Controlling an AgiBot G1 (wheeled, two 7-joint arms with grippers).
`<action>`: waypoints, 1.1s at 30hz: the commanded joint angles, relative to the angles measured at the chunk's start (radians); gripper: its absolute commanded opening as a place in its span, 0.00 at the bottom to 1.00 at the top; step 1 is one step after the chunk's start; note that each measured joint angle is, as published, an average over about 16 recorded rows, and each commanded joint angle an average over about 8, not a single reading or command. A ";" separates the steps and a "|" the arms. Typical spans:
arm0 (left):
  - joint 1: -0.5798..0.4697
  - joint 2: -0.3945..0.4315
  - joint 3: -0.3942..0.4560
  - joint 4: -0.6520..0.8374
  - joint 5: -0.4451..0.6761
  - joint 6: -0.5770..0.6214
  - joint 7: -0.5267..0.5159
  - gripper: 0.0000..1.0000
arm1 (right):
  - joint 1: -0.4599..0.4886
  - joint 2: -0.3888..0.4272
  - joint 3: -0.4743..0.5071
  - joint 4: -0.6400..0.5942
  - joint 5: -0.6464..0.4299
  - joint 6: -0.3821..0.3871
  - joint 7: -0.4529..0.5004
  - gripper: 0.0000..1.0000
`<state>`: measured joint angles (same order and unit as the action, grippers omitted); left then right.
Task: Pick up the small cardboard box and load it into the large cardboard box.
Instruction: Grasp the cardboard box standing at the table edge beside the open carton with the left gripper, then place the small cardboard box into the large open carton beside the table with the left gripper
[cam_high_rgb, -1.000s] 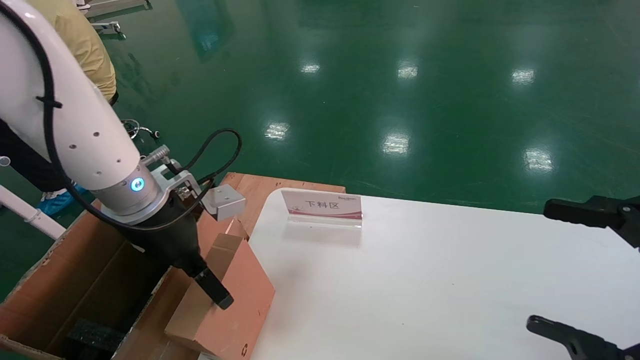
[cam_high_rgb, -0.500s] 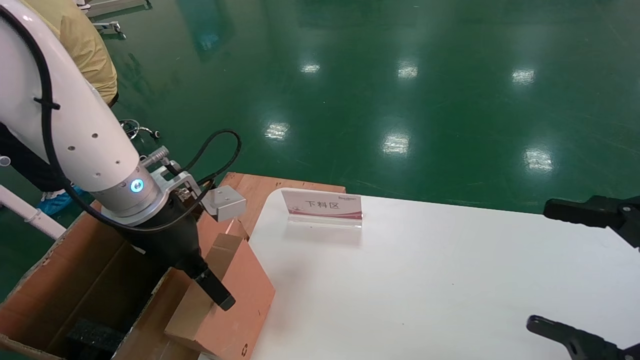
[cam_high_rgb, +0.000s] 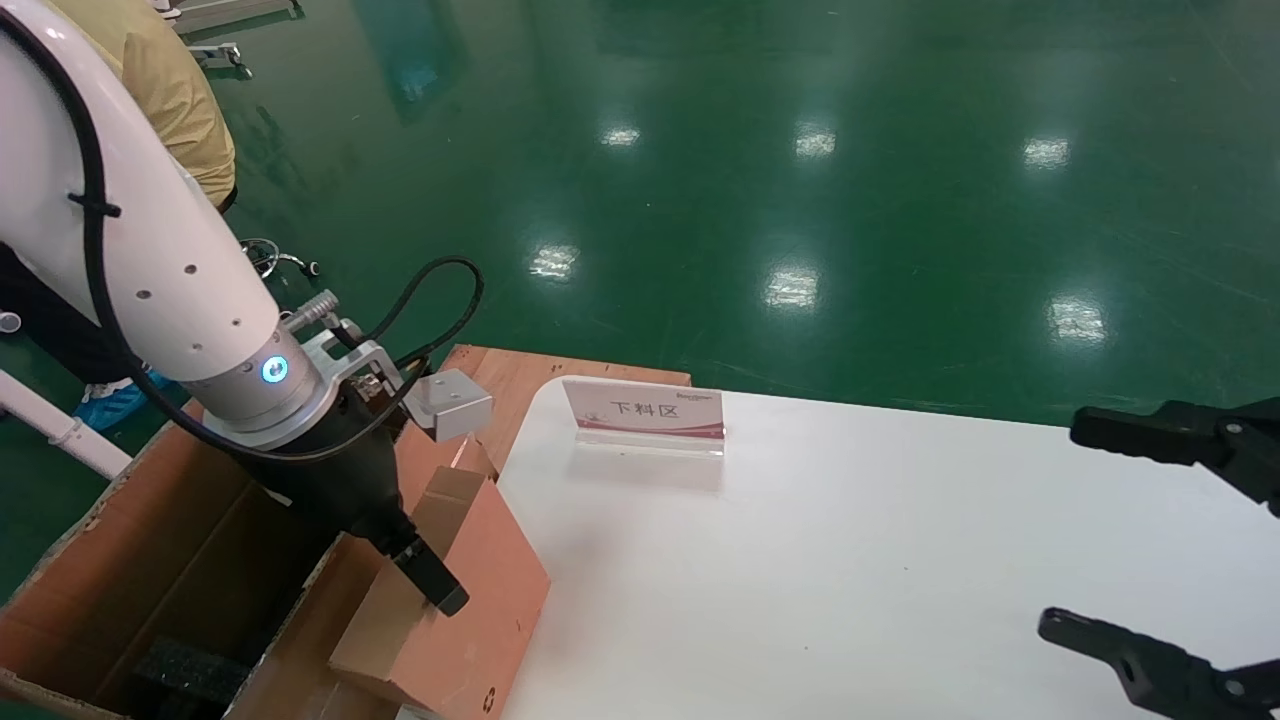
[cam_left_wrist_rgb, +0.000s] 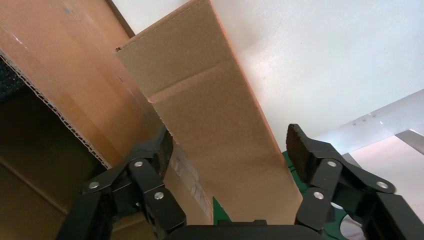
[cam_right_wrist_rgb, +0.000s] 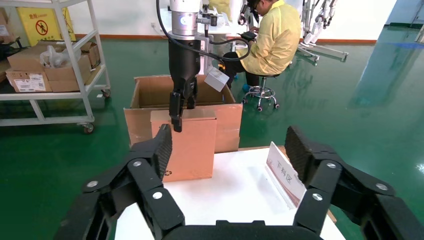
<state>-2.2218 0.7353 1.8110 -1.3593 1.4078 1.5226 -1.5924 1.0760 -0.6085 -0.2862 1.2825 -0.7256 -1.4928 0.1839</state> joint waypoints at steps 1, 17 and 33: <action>0.000 0.000 0.000 0.000 0.000 0.000 0.000 0.00 | 0.000 0.000 0.000 0.000 0.000 0.000 0.000 0.00; -0.001 0.003 -0.001 0.006 0.002 0.002 0.001 0.00 | 0.000 0.000 0.000 0.000 0.000 0.000 0.000 0.00; -0.352 0.010 -0.120 0.099 0.053 0.033 0.085 0.00 | 0.001 0.000 -0.001 -0.001 0.000 0.000 -0.001 0.00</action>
<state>-2.5713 0.7536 1.7094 -1.2545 1.4649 1.5614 -1.4988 1.0766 -0.6084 -0.2872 1.2816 -0.7254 -1.4929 0.1832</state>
